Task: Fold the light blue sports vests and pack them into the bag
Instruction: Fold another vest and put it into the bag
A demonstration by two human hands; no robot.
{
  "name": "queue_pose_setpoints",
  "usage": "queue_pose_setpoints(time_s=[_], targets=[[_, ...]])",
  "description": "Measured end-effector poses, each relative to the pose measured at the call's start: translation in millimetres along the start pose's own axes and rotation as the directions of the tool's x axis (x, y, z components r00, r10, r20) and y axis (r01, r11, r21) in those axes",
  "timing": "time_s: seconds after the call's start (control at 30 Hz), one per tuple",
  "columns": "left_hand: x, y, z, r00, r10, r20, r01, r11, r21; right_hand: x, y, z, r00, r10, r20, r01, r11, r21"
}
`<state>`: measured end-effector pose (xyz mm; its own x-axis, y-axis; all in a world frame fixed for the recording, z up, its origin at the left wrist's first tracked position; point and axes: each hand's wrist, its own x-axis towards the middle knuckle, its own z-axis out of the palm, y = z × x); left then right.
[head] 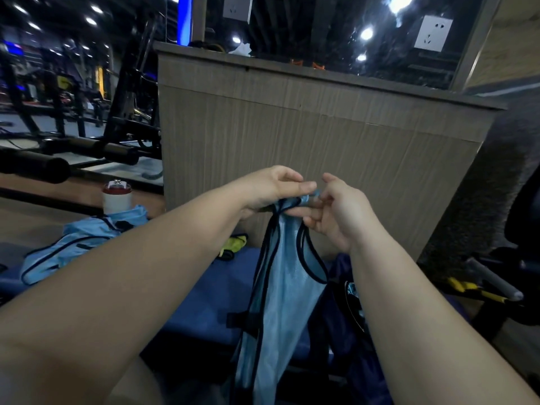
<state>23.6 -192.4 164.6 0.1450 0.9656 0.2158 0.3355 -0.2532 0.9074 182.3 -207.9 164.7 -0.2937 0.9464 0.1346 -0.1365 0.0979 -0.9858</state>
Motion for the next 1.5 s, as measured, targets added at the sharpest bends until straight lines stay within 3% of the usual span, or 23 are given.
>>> queue_pose_setpoints(time_s=[0.13, 0.23, 0.37, 0.53, 0.63, 0.73, 0.83, 1.13, 1.3, 1.5], targets=[[-6.1, -3.7, -5.8, 0.983, 0.066, 0.171, -0.062, 0.998, -0.031, 6.2, 6.1, -6.0, 0.998, -0.07, -0.007, 0.066, 0.965, -0.255], [-7.7, -1.5, -5.2, 0.986, 0.084, 0.142, -0.099, 0.99, 0.1, 8.9, 9.4, -7.0, 0.982, -0.177, -0.072, 0.114, 0.845, -0.522], [-9.7, 4.2, -1.4, 0.991, 0.072, 0.109, -0.077, 0.996, 0.036, 9.5, 14.3, -10.5, 0.93, -0.329, -0.165, 0.113, 0.682, -0.722], [-8.8, -1.9, 1.0, 0.992, 0.112, 0.051, -0.107, 0.991, -0.082, 14.1, 17.2, -16.6, 0.98, -0.189, -0.068, 0.115, 0.806, -0.581], [-8.8, -12.7, 9.5, 0.995, 0.079, -0.061, -0.091, 0.97, -0.227, 16.7, 20.6, -14.8, 0.97, -0.234, -0.059, 0.171, 0.838, -0.518], [-8.9, -38.2, 18.7, 0.997, 0.021, 0.071, 0.006, 0.93, -0.367, 18.2, 20.4, -11.6, 0.961, -0.268, -0.067, 0.205, 0.855, -0.476], [-14.9, -61.5, 29.4, 0.964, 0.051, 0.261, 0.024, 0.96, -0.278, 19.2, 20.0, -12.5, 0.956, -0.276, -0.099, 0.218, 0.896, -0.387], [-21.7, -117.8, 31.1, 0.896, -0.261, 0.36, 0.278, 0.96, 0.004, 28.2, 16.9, -43.8, 0.879, -0.291, -0.377, 0.243, 0.955, -0.172], [-27.4, -129.7, 17.4, 0.856, -0.32, 0.407, 0.356, 0.935, -0.014, 31.6, 16.7, -68.5, 0.811, -0.266, -0.522, 0.251, 0.963, -0.101], [-25.7, -131.2, 14.9, 0.818, -0.293, 0.496, 0.404, 0.905, -0.131, 30.5, 20.1, -77.4, 0.826, -0.202, -0.526, 0.21, 0.977, -0.044]])
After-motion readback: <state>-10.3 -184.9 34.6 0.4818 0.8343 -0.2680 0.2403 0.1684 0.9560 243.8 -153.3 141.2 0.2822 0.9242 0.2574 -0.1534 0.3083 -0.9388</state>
